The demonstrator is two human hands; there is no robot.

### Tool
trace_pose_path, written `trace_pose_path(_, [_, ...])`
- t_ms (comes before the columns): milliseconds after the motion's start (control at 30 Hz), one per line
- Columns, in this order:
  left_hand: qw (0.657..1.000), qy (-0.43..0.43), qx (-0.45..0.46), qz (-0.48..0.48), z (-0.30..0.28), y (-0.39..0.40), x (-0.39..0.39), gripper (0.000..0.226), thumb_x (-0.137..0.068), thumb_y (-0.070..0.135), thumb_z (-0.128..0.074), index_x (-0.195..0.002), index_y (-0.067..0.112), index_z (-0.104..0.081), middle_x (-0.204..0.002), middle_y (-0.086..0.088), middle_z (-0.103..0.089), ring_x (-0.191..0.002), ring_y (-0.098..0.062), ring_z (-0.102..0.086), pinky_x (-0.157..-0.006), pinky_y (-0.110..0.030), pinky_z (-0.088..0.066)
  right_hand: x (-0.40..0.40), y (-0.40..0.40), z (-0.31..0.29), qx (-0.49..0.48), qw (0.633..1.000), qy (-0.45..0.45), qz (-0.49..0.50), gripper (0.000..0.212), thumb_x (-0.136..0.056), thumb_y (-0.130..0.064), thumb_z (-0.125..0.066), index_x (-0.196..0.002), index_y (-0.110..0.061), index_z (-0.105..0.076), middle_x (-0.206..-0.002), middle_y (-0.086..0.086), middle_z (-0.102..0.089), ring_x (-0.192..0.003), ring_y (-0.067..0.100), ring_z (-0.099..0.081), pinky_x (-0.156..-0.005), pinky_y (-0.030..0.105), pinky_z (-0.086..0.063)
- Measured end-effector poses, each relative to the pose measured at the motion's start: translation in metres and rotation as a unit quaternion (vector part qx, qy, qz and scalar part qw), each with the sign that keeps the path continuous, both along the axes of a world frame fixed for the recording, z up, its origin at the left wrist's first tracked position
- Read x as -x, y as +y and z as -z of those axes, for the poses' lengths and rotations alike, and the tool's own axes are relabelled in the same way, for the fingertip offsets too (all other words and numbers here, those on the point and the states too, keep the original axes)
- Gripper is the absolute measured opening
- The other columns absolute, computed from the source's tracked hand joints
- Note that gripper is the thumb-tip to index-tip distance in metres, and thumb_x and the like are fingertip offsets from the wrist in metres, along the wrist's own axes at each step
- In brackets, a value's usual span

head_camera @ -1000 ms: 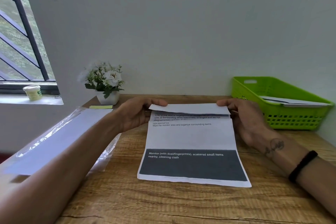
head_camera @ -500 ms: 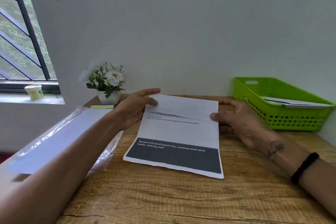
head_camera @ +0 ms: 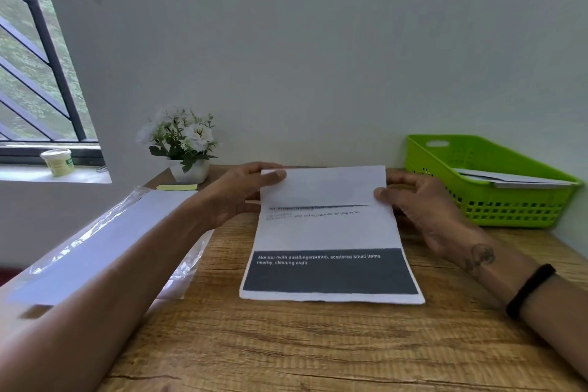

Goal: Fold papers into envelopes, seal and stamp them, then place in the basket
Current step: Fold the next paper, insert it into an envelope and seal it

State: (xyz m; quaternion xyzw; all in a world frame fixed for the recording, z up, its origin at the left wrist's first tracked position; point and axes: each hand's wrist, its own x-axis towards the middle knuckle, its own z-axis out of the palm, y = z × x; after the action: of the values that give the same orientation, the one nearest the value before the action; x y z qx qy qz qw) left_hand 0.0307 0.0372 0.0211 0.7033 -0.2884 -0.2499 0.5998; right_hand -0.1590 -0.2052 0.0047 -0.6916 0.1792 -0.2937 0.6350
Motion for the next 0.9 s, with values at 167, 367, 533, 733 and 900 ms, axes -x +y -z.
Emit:
trace_pose_path(167, [0.932,-0.343,-0.107,-0.05,-0.003,-0.001,0.006,0.026,-0.09,0.05,-0.076,-0.106,0.03,-0.079,-0.093,0.011,-0.078,-0.088,0.0,-0.071,-0.071,-0.02,-0.051,0.001,0.009,0.003,0.024,0.997,0.042,-0.062,0.018,-0.089,0.001,-0.075,-0.105,-0.008,-0.074,-0.093,0.013,-0.081,-0.069,0.019,-0.075,-0.059,0.029,-0.059])
trace_pose_path(367, [0.839,-0.531,-0.106,0.047,0.007,-0.022,0.028,0.022,-0.102,0.041,-0.062,-0.103,0.026,-0.078,-0.093,0.013,-0.076,-0.08,-0.002,-0.066,-0.071,-0.02,-0.047,0.002,0.016,0.005,0.078,0.991,0.066,-0.081,0.024,-0.086,-0.016,-0.083,-0.109,-0.016,-0.075,-0.095,0.003,-0.082,-0.088,0.02,-0.079,-0.073,0.034,-0.063])
trace_pose_path(533, [0.797,-0.596,-0.07,0.062,0.011,-0.031,0.05,0.023,-0.106,0.035,-0.051,-0.106,0.023,-0.071,-0.094,0.011,-0.072,-0.08,-0.004,-0.057,-0.071,-0.028,-0.046,0.004,0.021,0.001,0.211,0.976,0.023,-0.051,0.022,-0.08,-0.032,-0.088,-0.097,-0.023,-0.08,-0.093,-0.009,-0.08,-0.073,-0.006,-0.07,-0.071,0.02,-0.053])
trace_pose_path(733, [0.785,-0.613,-0.076,0.052,0.011,-0.03,0.055,0.021,-0.102,0.036,-0.047,-0.092,0.025,-0.062,-0.08,0.01,-0.064,-0.07,-0.011,-0.054,-0.064,-0.038,-0.049,0.003,0.018,0.003,0.259,0.963,0.041,-0.064,0.011,-0.084,-0.033,-0.085,-0.087,-0.023,-0.083,-0.093,-0.014,-0.08,-0.089,-0.001,-0.072,-0.084,0.021,-0.054])
trace_pose_path(900, [0.805,-0.589,-0.076,0.02,0.003,-0.018,0.04,0.023,-0.099,0.031,-0.05,-0.08,0.024,-0.061,-0.071,0.009,-0.063,-0.061,-0.011,-0.057,-0.058,-0.037,-0.048,0.002,0.01,0.002,0.239,0.971,-0.001,-0.021,0.005,-0.085,-0.021,-0.084,-0.087,-0.016,-0.082,-0.086,-0.012,-0.08,-0.08,-0.007,-0.071,-0.072,0.004,-0.049])
